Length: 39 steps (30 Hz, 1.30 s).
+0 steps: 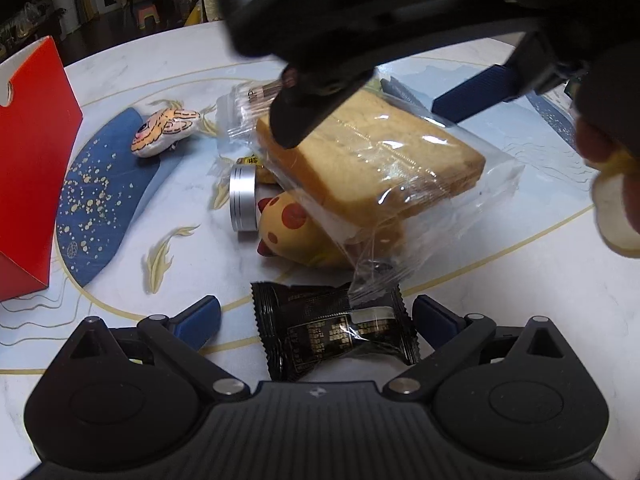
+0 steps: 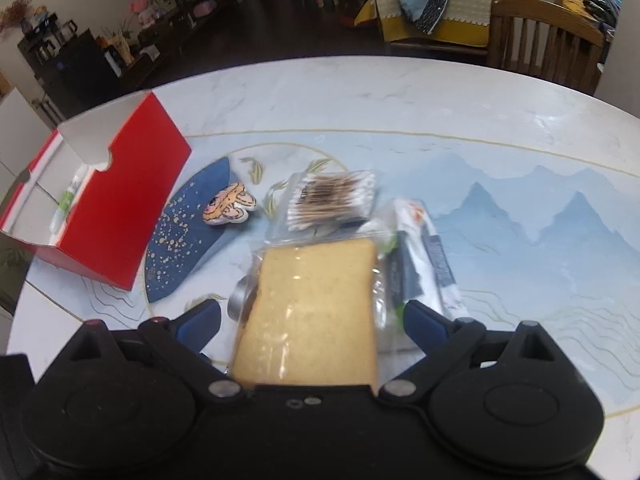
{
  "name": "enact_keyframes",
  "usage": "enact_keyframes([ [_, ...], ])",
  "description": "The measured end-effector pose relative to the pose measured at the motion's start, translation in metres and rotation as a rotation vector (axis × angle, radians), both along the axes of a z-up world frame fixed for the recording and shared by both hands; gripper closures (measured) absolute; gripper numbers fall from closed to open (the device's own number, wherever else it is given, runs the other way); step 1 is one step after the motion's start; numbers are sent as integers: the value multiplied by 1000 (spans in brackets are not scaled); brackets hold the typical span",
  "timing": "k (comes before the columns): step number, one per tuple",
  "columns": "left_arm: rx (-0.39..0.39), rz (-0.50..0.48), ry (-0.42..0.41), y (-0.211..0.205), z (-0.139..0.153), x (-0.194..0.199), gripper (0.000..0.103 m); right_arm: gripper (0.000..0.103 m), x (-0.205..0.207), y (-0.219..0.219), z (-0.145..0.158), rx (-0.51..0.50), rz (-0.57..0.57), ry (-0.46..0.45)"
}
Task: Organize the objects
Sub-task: 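Grasp the black snack packet with the left gripper while the right gripper grasps the bagged bread, then carry the black packet with the left gripper while the right gripper carries the bread toward the box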
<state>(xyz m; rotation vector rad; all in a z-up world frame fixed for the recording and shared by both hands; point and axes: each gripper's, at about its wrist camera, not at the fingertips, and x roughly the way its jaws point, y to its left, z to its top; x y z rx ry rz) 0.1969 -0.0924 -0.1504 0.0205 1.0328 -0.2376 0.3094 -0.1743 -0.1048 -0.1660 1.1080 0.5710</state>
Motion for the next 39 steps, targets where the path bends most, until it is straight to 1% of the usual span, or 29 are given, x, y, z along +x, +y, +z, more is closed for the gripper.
enact_keyframes([
  [3, 2, 0, -17, 0, -1, -1, 0, 5, 2, 7, -6, -41, 3, -2],
  [6, -10, 15, -28, 2, -1, -1, 0, 5, 3, 12, -11, -67, 10, 2],
  [9, -4, 17, -39, 1, -2, -3, 1, 6, 2, 15, -14, -86, 16, 3],
  [13, -12, 1, -46, 2, -2, -6, 3, 12, 2, 17, -15, -96, 20, 5],
  [15, -5, -11, -57, 0, 0, -7, 16, 15, 2, 17, -14, -96, 20, 4],
  [16, -3, -20, -62, 0, 1, -9, 19, 19, 3, 17, -14, -92, 22, 6],
  [17, 0, -29, -66, 0, 1, -10, 25, 22, 3, 17, -13, -87, 23, 9],
  [19, 6, -36, -68, -2, 2, -11, 29, 26, 2, 17, -12, -83, 24, 7],
  [21, 12, -38, -70, -1, 2, -13, 36, 27, 0, 16, -11, -81, 25, 6],
  [24, 10, -40, -71, 1, 3, -13, 41, 30, -1, 15, -9, -77, 23, -2],
  [30, -13, -29, -67, 9, 7, -17, 45, 31, -7, 8, 1, -49, 5, -10],
  [34, -24, -20, -68, 17, 10, -21, 45, 31, -16, 2, 13, -21, 4, -18],
  [39, -51, -13, -78, 27, 22, -36, 45, 31, -28, -5, 28, 5, 13, -34],
])
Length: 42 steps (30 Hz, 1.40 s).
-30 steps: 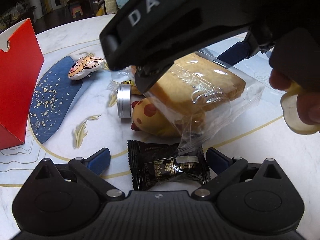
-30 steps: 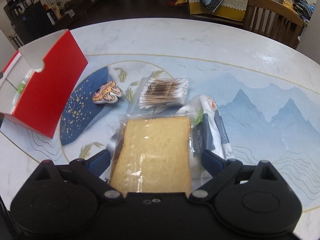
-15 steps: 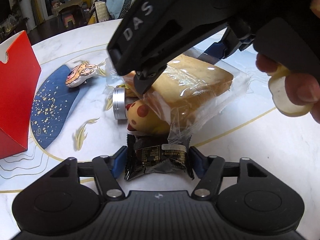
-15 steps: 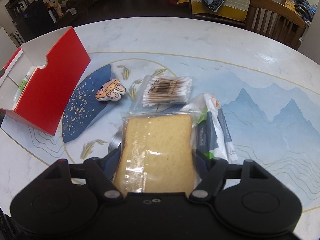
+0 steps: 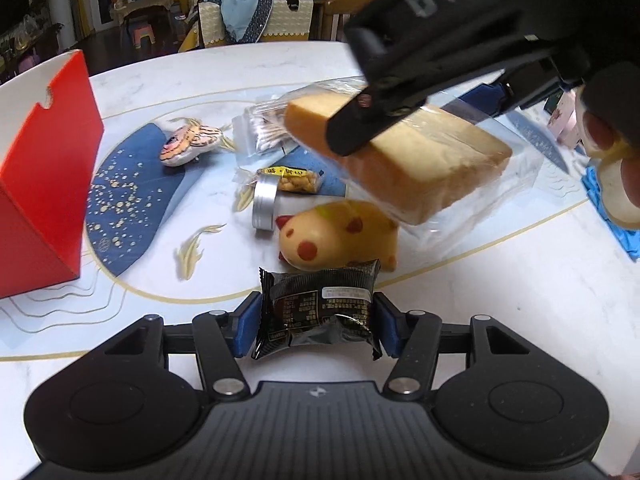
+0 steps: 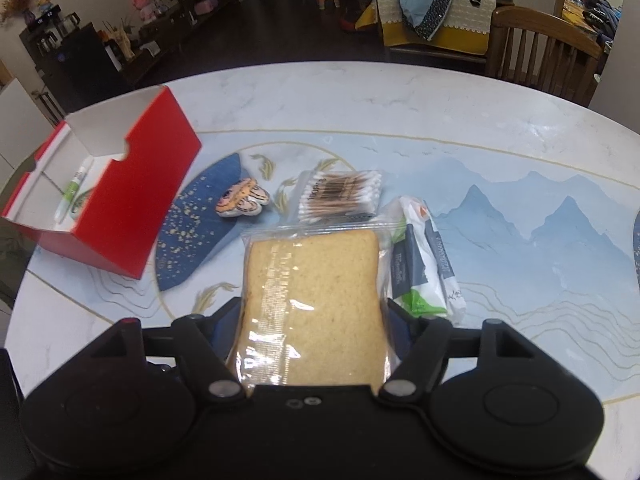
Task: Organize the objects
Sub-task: 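Carry the black packet with the left gripper while the right gripper carries the bread toward the box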
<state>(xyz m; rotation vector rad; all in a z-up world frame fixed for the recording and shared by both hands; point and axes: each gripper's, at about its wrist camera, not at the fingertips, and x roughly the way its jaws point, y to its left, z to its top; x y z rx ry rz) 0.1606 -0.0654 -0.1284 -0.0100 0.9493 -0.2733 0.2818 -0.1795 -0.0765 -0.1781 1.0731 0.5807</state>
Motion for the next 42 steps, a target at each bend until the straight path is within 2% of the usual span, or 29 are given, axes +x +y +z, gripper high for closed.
enact_keyframes([
  [12, -30, 17, -28, 28, 28, -26, 45, 31, -30, -12, 19, 24, 5, -24],
  [23, -64, 51, -47, 76, 61, -42, 45, 31, -60, -6, 29, 37, 11, -20],
  [32, -56, 59, -84, 129, 91, -44, 45, 31, -79, 26, 45, 57, 29, -39],
  [42, -21, 78, -132, 199, 117, -32, 45, 31, -86, 94, 60, 72, 70, -68],
])
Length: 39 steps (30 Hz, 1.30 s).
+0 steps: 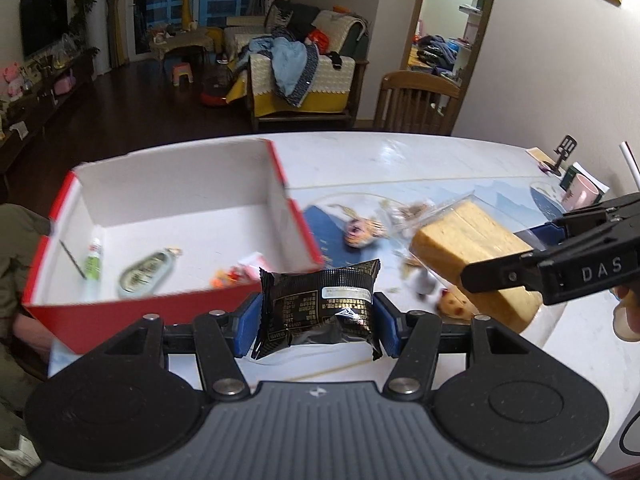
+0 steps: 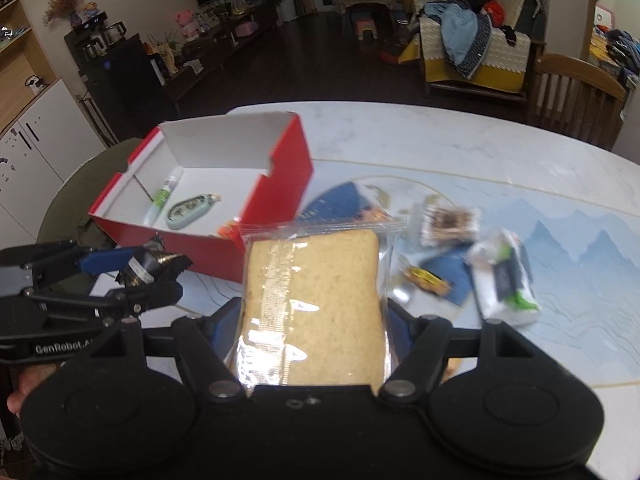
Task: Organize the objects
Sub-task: 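Carry the black packet with the left gripper while the right gripper carries the bread toward the box, then open both grippers to drop the black packet and bread into the box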
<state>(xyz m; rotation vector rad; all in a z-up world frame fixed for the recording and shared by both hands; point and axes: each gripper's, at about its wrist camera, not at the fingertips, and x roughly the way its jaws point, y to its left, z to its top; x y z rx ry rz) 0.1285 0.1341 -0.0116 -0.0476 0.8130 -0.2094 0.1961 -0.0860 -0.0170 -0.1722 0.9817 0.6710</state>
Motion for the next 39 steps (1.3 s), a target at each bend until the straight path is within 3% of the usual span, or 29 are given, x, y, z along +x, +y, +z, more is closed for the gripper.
enact_keyframes([
  [9, 39, 30, -8, 70, 11, 25, 45, 31, 3, 70, 4, -16, 40, -37],
  [19, 82, 66, 25, 130, -2, 57, 45, 31, 14, 143, -11, -34, 49, -45],
  [27, 130, 67, 20, 150, -11, 97, 45, 31, 34, 189, -30, -71, 28, -49],
  [39, 173, 51, 87, 155, -37, 162, 45, 31, 69, 221, -55, -121, 0, -43],
])
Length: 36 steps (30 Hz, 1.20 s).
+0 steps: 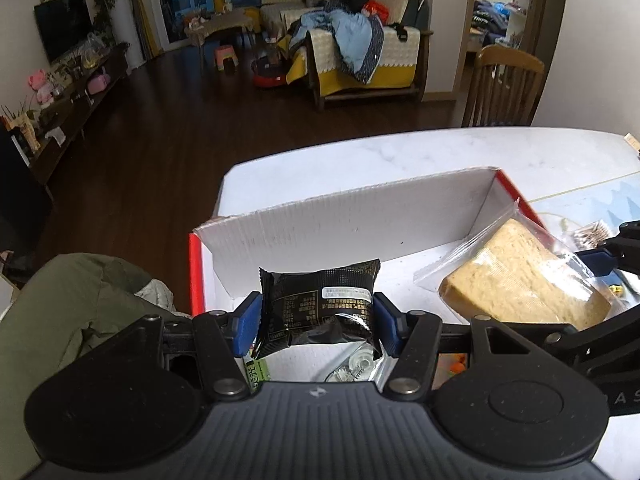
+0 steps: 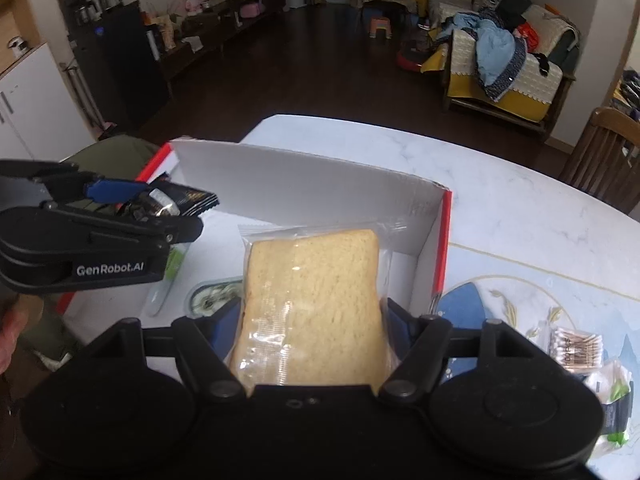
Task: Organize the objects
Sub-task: 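Open both grippers to drop the black packet and bread into the box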
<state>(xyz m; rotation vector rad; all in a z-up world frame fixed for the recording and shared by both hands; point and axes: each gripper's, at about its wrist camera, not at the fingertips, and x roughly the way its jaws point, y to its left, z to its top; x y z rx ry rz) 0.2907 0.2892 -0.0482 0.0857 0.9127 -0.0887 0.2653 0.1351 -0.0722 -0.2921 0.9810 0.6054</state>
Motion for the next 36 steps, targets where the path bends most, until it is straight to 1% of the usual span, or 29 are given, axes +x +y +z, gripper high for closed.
enact_keyframes([
  [5, 47, -19, 47, -9, -18, 22, 45, 31, 7, 14, -16, -60, 24, -11],
  [10, 81, -36, 105, -19, -36, 37, 45, 31, 13, 21, -31, -68, 21, 15],
  [16, 112, -60, 188, -26, -51, 50, 45, 31, 12, 30, -48, -117, 40, 36],
  [17, 118, -65, 204, -27, -54, 52, 45, 31, 11, 32, -49, -134, 46, 18],
  [19, 125, -70, 229, -29, -59, 55, 45, 31, 9, 35, -52, -152, 59, 12],
  [24, 128, -79, 281, -29, -67, 59, 44, 31, 11, 36, -55, -168, 64, 12],
  [29, 116, -68, 291, -27, -69, 59, 41, 30, 12, 39, -57, -181, 72, 9],
  [33, 103, -52, 290, -24, -69, 55, 30, 29, 12, 38, -55, -176, 70, 7],
  [35, 97, -48, 287, -24, -69, 53, 30, 22, 12, 35, -53, -163, 64, 12],
  [36, 92, -47, 284, -23, -68, 51, 30, 21, 12, 34, -52, -152, 61, 16],
])
